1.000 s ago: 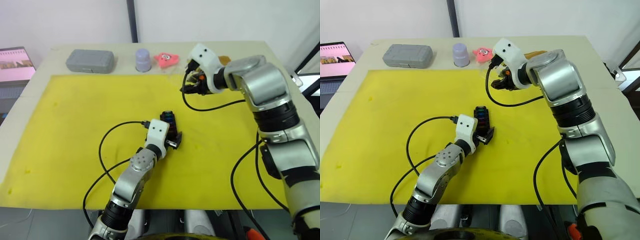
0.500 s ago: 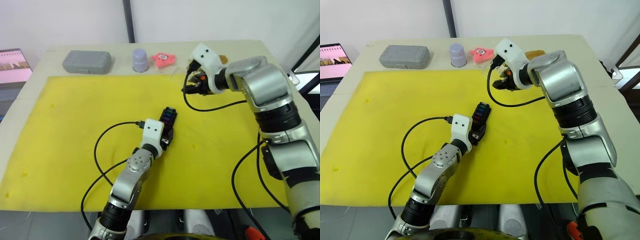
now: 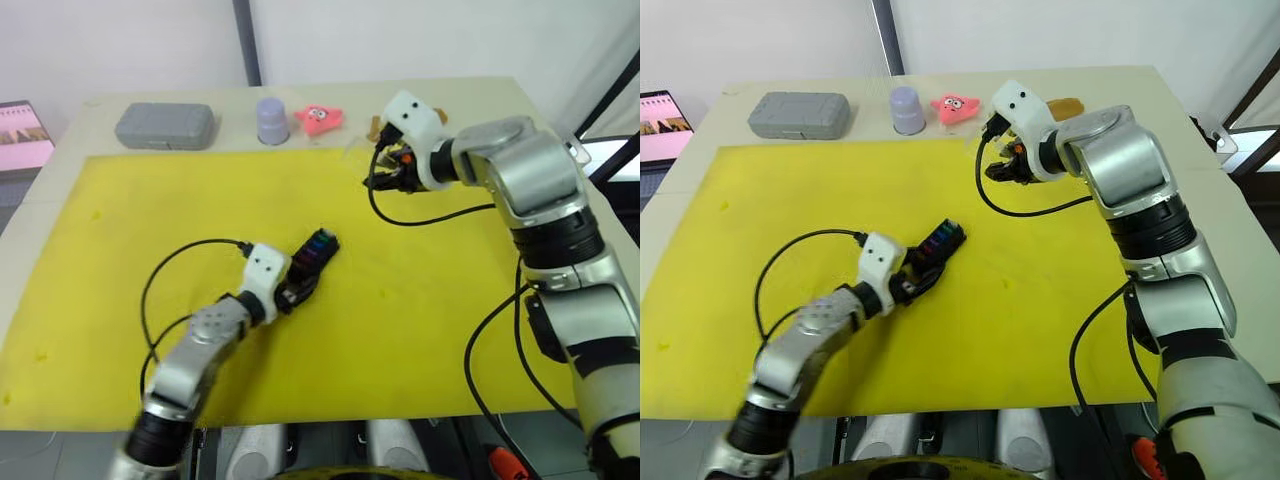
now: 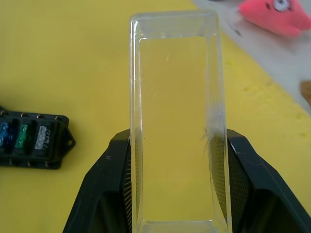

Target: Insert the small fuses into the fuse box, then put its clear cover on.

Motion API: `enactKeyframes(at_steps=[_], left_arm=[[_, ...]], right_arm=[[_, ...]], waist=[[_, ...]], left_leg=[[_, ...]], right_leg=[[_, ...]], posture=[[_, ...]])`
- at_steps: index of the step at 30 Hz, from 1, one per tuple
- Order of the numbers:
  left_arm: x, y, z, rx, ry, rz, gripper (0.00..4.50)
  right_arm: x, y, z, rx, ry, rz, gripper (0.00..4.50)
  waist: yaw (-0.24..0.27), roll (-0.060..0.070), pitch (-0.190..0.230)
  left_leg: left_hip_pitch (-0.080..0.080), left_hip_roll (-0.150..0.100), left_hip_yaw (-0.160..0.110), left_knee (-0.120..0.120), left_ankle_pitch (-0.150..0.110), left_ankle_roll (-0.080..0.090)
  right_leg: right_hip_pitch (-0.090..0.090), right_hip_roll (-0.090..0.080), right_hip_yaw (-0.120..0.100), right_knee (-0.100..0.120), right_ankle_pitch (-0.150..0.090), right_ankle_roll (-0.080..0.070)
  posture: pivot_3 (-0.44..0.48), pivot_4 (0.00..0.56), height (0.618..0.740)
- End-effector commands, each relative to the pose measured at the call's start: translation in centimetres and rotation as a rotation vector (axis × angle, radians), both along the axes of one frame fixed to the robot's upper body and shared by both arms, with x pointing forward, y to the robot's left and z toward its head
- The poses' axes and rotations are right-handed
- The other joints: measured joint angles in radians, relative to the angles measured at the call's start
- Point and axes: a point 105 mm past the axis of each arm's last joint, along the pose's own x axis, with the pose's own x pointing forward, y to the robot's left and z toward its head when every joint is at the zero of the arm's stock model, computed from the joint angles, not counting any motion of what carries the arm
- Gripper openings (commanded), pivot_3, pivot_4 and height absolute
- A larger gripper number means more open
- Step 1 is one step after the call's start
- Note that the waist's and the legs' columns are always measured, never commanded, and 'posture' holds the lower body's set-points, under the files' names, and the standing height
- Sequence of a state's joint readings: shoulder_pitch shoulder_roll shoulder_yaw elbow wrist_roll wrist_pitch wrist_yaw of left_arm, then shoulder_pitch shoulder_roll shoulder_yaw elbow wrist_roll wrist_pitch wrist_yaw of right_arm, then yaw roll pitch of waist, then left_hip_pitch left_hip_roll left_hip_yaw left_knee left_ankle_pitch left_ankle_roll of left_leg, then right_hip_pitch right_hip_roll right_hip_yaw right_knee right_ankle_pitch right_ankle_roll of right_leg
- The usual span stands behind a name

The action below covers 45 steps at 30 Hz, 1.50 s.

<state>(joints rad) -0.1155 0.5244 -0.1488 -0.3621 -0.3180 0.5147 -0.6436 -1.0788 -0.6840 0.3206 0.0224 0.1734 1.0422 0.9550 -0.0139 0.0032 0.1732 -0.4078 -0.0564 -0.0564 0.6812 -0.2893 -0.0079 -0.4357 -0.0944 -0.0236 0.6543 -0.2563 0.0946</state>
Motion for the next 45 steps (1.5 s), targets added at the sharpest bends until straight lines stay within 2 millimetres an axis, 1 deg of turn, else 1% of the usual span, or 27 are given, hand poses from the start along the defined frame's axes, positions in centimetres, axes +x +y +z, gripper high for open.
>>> enactKeyframes(at_steps=[1,4,6,8,10,13,16,20,22,31,38,45], left_arm=[[-0.6,1.9,0.1,0.021,0.050,-0.196,2.56],[-0.5,3.3,0.2,0.079,0.095,-0.370,2.56],[-0.2,3.6,0.4,0.094,0.128,-0.464,2.56],[0.1,3.6,0.5,0.106,0.138,-0.523,2.56],[0.8,3.0,0.4,0.098,0.133,-0.578,2.56],[1.5,1.4,0.1,0.086,0.125,-0.659,2.56],[1.9,-0.3,-0.4,0.092,0.093,-0.717,2.56],[2.4,-2.0,-0.6,0.093,0.051,-0.746,2.56],[2.7,-2.4,-0.7,0.091,0.042,-0.750,2.56],[2.8,-2.8,-1.2,0.095,0.038,-0.750,2.56],[2.9,-2.9,-1.4,0.097,0.037,-0.740,2.56],[2.9,-2.9,-1.5,0.091,0.045,-0.734,2.56]], right_arm=[[-2.8,1.2,1.1,-0.036,-0.031,0.222,1.72],[-5.3,1.2,-0.1,-0.086,0.053,0.365,1.72],[-6.7,1.8,-0.8,-0.090,0.127,0.432,1.72],[-7.6,2.2,-1.2,-0.091,0.171,0.472,1.72],[-8.4,2.9,-1.9,-0.108,0.194,0.505,1.72],[-9.2,4.3,-2.8,-0.119,0.221,0.531,1.72],[-9.2,5.5,-3.8,-0.125,0.234,0.503,1.72],[-9.1,6.2,-4.6,-0.145,0.246,0.468,1.72],[-9.2,6.4,-5.0,-0.154,0.258,0.455,1.72],[-8.9,6.9,-6.5,-0.192,0.301,0.385,1.72],[-8.3,6.8,-7.8,-0.267,0.261,0.385,1.72],[-8.0,6.4,-8.4,-0.304,0.253,0.379,1.72]], waist=[[0.004,0.000,0.000],[0.003,0.000,0.000],[0.000,0.000,0.000],[0.002,0.000,0.001],[0.001,0.000,0.001],[0.005,0.000,0.001],[0.008,-0.001,0.001],[0.027,-0.001,0.001],[0.030,-0.001,0.001],[0.030,-0.001,0.000],[0.029,-0.001,0.000],[0.029,-0.001,0.000]], left_leg=[[0.000,0.000,0.000,0.000,0.000,0.000],[0.000,-0.001,-0.001,0.001,-0.004,0.006],[0.000,-0.001,-0.001,0.001,-0.004,0.006],[0.000,-0.001,-0.001,0.001,-0.004,0.006],[0.000,-0.001,-0.002,0.001,-0.003,0.006],[0.000,-0.001,-0.002,0.002,-0.003,0.006],[0.000,-0.002,-0.002,0.003,-0.003,0.006],[0.000,-0.004,-0.002,0.003,-0.003,0.005],[0.000,-0.004,-0.003,0.004,-0.002,0.004],[0.000,-0.005,-0.003,0.004,-0.003,0.005],[0.000,-0.006,-0.003,0.004,-0.003,0.005],[0.001,-0.006,-0.003,0.004,-0.003,0.006]], right_leg=[[0.001,0.000,0.000,-0.001,0.000,0.000],[0.003,-0.001,-0.003,-0.003,0.000,0.000],[0.003,-0.001,-0.004,-0.004,0.000,0.000],[0.003,-0.001,-0.004,-0.004,0.000,0.000],[0.003,-0.001,-0.005,-0.003,0.000,0.001],[0.003,-0.001,-0.006,-0.003,0.000,0.001],[0.004,-0.002,-0.006,-0.003,0.000,0.001],[0.005,-0.003,-0.006,-0.003,0.000,0.001],[0.005,-0.003,-0.006,-0.003,0.000,0.001],[0.006,-0.003,-0.006,-0.003,0.001,0.001],[0.006,-0.003,-0.007,-0.003,0.001,0.002],[0.007,-0.003,-0.007,-0.003,0.001,0.002]], posture=[[0.000,0.150,0.731],[0.000,0.150,0.731],[0.000,0.150,0.731],[0.000,0.150,0.731],[0.000,0.150,0.731],[0.000,0.150,0.731],[0.000,0.150,0.731],[0.000,0.150,0.731],[0.000,0.150,0.731],[0.000,0.150,0.731],[0.000,0.150,0.731],[0.000,0.150,0.731]])
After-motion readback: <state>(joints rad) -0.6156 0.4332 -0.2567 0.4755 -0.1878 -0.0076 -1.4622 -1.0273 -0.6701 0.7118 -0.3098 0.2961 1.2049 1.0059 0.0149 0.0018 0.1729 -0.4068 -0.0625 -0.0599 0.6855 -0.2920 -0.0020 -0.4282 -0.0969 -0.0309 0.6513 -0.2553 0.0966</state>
